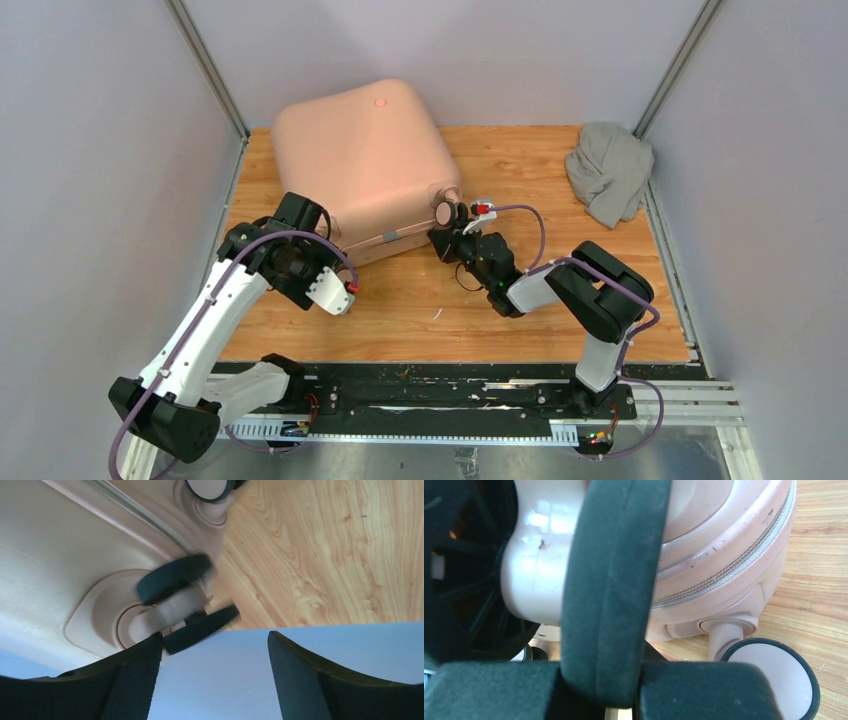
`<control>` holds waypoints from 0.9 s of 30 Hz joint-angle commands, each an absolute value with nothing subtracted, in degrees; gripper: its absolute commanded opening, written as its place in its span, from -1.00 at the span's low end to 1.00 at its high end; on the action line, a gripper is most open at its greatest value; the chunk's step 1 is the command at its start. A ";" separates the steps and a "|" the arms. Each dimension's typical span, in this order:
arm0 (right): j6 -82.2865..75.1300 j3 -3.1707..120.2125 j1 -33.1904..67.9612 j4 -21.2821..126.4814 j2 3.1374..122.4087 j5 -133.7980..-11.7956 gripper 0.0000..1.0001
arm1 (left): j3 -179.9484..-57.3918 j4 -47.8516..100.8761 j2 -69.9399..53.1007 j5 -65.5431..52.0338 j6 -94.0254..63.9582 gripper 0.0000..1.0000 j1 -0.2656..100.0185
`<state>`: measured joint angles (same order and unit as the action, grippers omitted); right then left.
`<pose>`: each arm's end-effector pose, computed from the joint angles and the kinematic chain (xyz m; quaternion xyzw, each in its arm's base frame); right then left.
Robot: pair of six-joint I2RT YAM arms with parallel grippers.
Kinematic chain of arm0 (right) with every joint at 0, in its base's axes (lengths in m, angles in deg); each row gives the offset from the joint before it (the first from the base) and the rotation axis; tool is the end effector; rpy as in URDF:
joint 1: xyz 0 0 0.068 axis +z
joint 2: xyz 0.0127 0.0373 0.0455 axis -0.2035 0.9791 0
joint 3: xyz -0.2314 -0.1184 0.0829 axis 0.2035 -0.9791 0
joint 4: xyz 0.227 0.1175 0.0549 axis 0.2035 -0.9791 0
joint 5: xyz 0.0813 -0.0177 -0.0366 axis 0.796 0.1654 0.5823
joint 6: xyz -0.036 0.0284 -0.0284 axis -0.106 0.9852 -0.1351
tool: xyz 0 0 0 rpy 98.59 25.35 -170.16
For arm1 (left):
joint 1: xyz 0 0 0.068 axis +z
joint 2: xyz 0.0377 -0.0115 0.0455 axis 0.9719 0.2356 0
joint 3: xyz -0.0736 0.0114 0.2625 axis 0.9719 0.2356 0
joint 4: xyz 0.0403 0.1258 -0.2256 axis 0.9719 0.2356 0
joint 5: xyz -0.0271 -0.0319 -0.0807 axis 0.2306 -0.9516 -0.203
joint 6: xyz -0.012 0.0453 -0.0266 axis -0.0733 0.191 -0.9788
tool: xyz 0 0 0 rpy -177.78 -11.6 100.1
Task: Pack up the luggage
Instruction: Zip the luggage at the corner of the board.
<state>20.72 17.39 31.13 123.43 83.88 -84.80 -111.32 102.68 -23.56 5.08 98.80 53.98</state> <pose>0.2464 0.2251 0.1726 -0.0434 0.6899 0.4135 0.5926 0.1551 -0.0615 0.3194 0.8685 0.4618 0.1376 0.1166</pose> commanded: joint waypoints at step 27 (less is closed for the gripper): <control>21.53 16.77 32.02 131.35 84.16 -83.51 -1.00 | -107.53 79.62 -22.20 -4.59 96.22 -0.84 47.45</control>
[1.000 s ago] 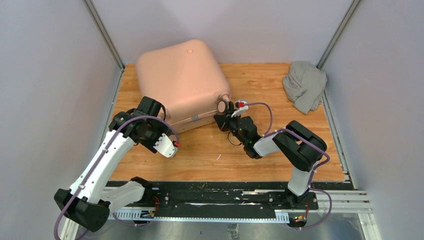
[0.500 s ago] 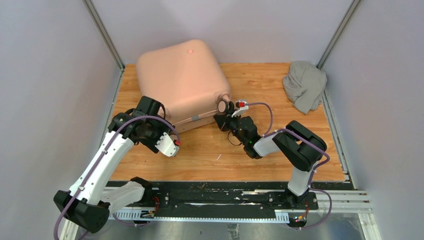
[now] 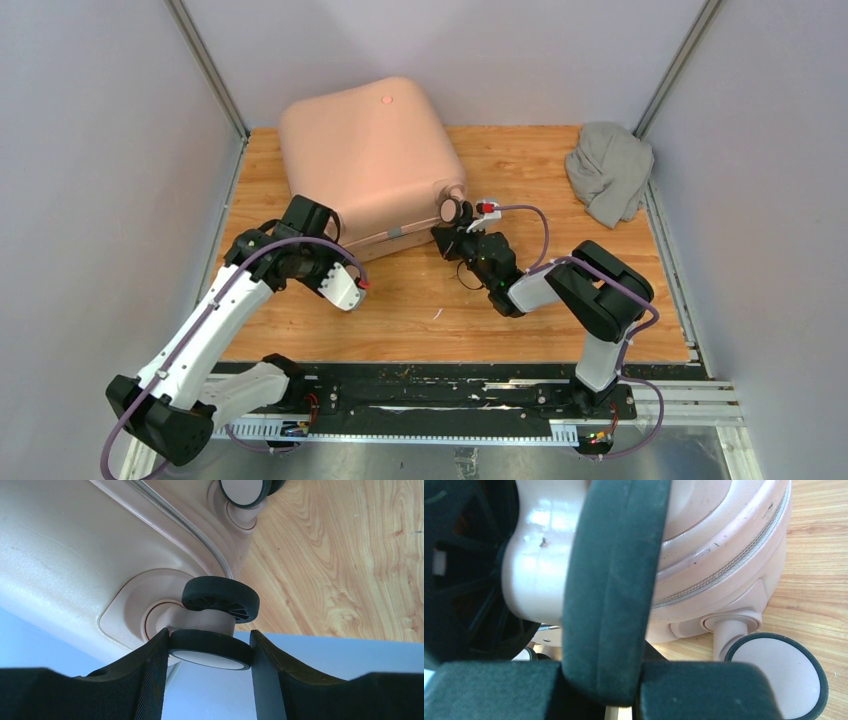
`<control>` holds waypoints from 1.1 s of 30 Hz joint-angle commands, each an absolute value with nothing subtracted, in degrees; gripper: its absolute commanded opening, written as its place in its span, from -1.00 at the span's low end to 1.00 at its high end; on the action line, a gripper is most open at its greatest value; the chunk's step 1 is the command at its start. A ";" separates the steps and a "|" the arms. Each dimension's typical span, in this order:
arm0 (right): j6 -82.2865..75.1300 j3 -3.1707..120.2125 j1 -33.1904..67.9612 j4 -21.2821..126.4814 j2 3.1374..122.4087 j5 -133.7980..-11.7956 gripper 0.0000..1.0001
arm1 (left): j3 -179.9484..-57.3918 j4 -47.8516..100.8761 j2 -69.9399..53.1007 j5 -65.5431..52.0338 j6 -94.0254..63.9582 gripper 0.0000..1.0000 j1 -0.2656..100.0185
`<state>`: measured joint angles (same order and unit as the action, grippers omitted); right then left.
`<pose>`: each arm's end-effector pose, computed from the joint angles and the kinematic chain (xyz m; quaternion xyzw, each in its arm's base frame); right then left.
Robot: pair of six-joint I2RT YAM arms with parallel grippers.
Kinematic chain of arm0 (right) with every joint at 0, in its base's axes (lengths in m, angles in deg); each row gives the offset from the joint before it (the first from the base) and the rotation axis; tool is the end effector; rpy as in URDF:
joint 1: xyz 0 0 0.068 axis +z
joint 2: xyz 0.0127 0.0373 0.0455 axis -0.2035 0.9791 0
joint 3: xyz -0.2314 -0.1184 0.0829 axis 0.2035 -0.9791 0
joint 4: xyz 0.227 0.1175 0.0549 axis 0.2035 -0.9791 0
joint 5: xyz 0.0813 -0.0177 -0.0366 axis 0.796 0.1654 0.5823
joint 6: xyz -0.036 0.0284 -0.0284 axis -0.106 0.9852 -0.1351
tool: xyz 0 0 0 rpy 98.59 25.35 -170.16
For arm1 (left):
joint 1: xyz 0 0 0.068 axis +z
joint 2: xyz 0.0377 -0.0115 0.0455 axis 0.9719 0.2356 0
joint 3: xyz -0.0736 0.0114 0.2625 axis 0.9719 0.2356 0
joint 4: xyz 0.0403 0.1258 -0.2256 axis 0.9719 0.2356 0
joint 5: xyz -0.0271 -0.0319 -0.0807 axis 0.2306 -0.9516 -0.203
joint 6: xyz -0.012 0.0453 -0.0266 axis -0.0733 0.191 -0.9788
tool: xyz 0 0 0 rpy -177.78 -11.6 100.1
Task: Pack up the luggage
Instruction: Zip the luggage at the corner of the board.
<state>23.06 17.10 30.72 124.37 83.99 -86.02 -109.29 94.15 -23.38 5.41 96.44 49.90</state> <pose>0.2477 0.2221 0.1725 -0.0187 0.6876 0.4196 0.5923 0.1636 -0.0788 0.3154 0.8641 0.4456 0.1651 0.1659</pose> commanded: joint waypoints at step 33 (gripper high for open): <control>13.60 8.71 19.95 127.00 74.41 -74.41 0.24 | -113.07 75.11 -26.90 -4.78 84.95 -1.00 41.84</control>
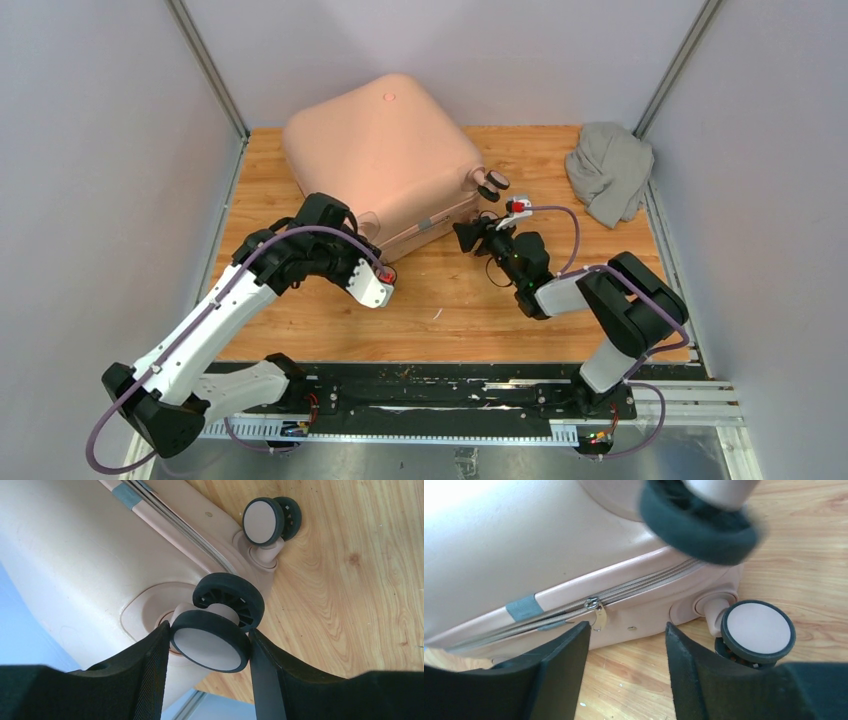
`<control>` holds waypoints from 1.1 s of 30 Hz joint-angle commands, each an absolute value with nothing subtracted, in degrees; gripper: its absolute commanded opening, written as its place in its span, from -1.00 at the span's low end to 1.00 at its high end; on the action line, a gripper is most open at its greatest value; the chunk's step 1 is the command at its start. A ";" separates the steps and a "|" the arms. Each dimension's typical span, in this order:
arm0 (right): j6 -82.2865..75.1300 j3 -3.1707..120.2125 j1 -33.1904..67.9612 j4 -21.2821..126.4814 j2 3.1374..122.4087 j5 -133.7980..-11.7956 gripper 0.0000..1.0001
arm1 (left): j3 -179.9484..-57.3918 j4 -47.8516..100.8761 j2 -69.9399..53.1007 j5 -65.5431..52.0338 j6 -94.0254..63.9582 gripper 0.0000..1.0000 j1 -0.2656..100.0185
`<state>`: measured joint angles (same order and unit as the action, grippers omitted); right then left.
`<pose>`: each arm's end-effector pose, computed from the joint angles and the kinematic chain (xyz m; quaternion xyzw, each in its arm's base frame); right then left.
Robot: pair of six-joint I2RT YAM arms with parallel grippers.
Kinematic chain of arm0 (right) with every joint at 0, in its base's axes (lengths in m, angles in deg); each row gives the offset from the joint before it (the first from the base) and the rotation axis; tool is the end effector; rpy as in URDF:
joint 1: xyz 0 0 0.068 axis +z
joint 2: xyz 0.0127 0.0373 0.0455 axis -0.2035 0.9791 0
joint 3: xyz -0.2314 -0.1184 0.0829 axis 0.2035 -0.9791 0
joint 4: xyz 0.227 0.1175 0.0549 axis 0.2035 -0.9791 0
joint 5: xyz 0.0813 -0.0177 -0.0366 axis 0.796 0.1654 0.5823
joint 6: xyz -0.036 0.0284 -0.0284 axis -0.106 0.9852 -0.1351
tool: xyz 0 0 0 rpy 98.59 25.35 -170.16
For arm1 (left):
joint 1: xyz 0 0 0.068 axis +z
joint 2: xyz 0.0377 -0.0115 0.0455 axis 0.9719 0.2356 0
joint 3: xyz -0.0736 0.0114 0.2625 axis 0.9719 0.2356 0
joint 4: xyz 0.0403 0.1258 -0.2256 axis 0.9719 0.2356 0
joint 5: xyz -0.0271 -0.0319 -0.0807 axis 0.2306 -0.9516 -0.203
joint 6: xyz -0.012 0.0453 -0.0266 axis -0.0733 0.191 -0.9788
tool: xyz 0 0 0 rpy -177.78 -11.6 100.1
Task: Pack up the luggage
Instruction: Zip the luggage at the corner of the board.
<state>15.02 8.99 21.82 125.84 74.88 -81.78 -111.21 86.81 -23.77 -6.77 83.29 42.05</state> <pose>0.2458 0.1621 0.1854 -0.0391 0.6708 0.3577 0.6485 0.1560 -0.1128 0.3341 0.8359 0.4464 0.0763 0.3102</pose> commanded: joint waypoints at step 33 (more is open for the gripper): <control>15.64 16.78 18.95 133.61 86.96 -66.98 -0.18 | -110.93 83.11 -19.15 -4.96 91.40 1.00 41.91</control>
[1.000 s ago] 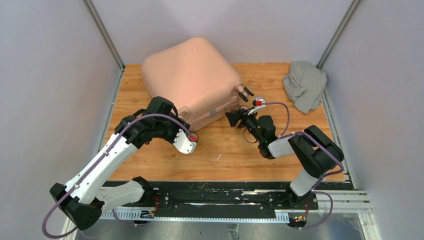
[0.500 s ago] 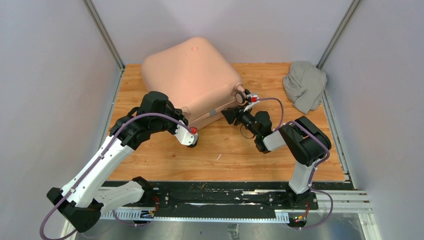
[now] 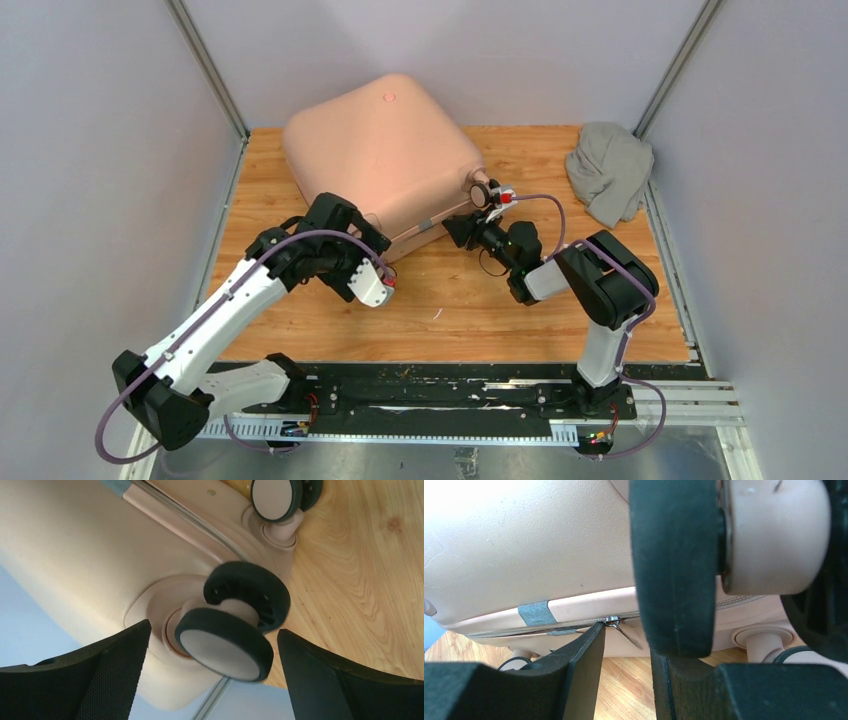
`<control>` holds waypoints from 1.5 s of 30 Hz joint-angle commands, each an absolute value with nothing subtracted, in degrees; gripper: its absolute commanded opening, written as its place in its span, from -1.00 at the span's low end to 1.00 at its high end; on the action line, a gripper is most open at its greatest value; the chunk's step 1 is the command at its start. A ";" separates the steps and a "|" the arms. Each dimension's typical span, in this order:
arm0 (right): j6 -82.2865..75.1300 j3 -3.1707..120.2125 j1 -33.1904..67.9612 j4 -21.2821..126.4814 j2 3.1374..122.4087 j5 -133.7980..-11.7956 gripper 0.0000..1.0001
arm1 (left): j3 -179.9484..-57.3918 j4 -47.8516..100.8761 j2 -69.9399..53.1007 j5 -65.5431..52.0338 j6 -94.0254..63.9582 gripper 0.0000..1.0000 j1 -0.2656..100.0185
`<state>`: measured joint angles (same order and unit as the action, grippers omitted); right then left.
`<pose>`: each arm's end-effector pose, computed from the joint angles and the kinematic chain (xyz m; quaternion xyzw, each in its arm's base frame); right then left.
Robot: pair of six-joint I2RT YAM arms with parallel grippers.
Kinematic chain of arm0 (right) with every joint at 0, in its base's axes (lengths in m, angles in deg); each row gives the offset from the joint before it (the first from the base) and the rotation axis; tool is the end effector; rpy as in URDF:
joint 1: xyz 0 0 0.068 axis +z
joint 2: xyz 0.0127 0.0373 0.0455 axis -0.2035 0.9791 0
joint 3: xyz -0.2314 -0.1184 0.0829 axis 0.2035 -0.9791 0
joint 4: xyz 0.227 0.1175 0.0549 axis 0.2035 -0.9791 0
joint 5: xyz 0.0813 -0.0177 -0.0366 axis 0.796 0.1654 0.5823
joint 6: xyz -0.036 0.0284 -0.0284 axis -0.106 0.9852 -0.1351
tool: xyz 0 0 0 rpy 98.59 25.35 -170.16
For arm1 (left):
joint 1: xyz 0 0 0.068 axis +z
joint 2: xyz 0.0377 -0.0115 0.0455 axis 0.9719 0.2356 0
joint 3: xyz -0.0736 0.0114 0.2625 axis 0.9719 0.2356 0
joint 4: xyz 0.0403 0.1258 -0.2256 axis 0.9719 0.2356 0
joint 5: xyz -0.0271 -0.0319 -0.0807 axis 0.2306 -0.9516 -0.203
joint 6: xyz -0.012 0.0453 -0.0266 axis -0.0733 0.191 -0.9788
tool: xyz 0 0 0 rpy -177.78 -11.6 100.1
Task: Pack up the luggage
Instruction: Zip the luggage at the corner of the board.
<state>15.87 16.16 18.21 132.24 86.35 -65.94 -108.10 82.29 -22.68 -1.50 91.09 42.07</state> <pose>0.2809 0.1722 0.1704 -0.1160 0.6496 0.4251 0.6196 0.1664 -0.1158 0.3190 0.8592 0.4021 0.1367 0.2852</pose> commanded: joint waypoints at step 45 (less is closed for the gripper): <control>9.34 13.10 24.34 132.36 83.01 -68.27 -1.00 | -119.64 82.84 -13.93 -4.43 87.82 -1.00 36.78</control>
